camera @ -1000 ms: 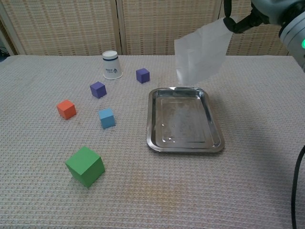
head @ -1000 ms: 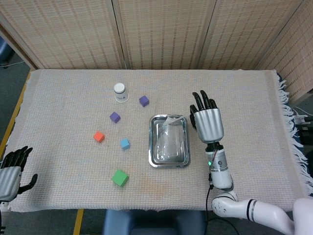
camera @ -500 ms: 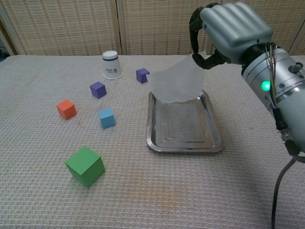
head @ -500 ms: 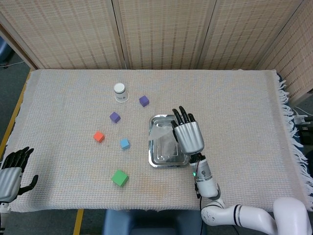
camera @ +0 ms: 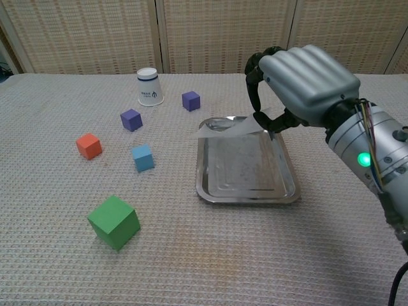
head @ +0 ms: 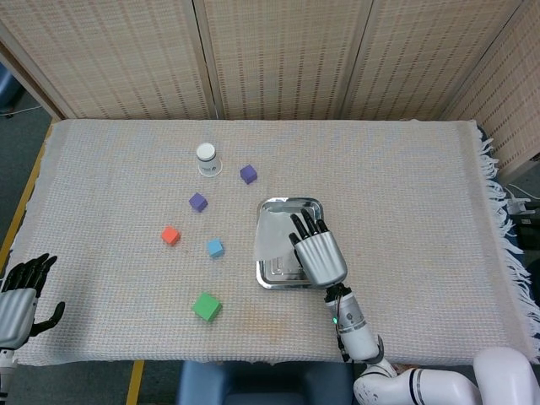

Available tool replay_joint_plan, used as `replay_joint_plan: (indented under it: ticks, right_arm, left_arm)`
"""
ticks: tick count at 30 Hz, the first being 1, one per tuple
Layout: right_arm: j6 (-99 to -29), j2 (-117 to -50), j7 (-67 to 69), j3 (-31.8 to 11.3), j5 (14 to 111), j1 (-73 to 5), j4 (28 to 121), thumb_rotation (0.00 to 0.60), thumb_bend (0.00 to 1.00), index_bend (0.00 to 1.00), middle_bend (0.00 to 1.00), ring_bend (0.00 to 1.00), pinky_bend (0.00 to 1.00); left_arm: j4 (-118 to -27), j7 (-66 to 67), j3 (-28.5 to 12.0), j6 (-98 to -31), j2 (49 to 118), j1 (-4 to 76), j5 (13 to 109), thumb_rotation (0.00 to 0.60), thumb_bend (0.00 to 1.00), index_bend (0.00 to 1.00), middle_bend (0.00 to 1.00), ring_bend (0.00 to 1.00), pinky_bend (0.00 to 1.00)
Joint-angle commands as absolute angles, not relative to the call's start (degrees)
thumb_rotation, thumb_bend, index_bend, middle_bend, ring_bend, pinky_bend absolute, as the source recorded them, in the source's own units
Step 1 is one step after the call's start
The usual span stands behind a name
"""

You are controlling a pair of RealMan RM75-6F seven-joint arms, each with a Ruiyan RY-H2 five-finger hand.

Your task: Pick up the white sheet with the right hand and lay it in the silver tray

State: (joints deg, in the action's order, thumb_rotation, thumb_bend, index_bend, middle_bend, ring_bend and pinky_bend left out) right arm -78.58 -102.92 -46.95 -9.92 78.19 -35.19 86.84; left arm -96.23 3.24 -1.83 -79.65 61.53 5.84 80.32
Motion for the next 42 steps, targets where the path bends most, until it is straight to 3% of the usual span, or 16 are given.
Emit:
replay_joint_plan:
  ticks: [1,12,15,22,28,36,42]
  right_arm:
    - [-78.3,-102.4,-47.6,-8.8,78.6,-34.5,87.3,0.600,0.47,0.73,0.23,0.14,0.38]
    - [-77.8,-101.0,-49.4,-6.1,78.2,-32.0,87.9,0.600,0.47,0.67,0.23,0.14,0.36]
    - [-77.5,-100.5,-50.7,-5.8,77.2,-31.3,88.7,0.600,0.43,0.54,0.22,0.11,0.33]
    - [-77.1,-99.2,-51.5,-5.2,76.3,-30.1,89.8,0.600,0.13,0.19,0.08,0.01,0.25]
    - [-76.5,-98.4,-51.0,-5.3,75.5,-29.6,90.9,0.600,0.00,0.23,0.01,0.00,0.21]
    - [-76.1,-95.5,-51.6,-4.9,75.5,-28.8,93.3,0.600,0.01,0.28,0.00,0.00,0.21]
    - [-78.9,-88.8,-47.2,-4.5,77.5,-26.2,97.2,0.600,0.02,0.32,0.00,0.00,0.18]
  left_arm:
    - [-96.2,3.3,-1.8,-79.5,61.5,5.9,80.2,0.600,0.38,0.00,0.00,0.00,0.04]
    - [-96.3,3.3,-1.7,-79.3,61.4,5.9,80.2,0.600,0.38,0.00,0.00,0.00,0.04]
    - [-96.3,3.4,-1.7,-79.3,61.4,5.9,80.2,0.600,0.38,0.00,0.00,0.00,0.04]
    - [-96.3,3.4,-1.7,-79.3,61.4,5.9,80.2,0.600,0.38,0.00,0.00,0.00,0.04]
    - [-96.4,3.5,-1.7,-79.3,61.4,5.9,80.1,0.600,0.38,0.00,0.00,0.00,0.04]
    - [-96.5,3.4,-1.8,-79.2,61.3,5.9,79.9,0.600,0.38,0.00,0.00,0.00,0.04]
    - [-96.2,3.0,-1.9,-79.7,61.3,5.8,80.1,0.600,0.38,0.00,0.00,0.00,0.04]
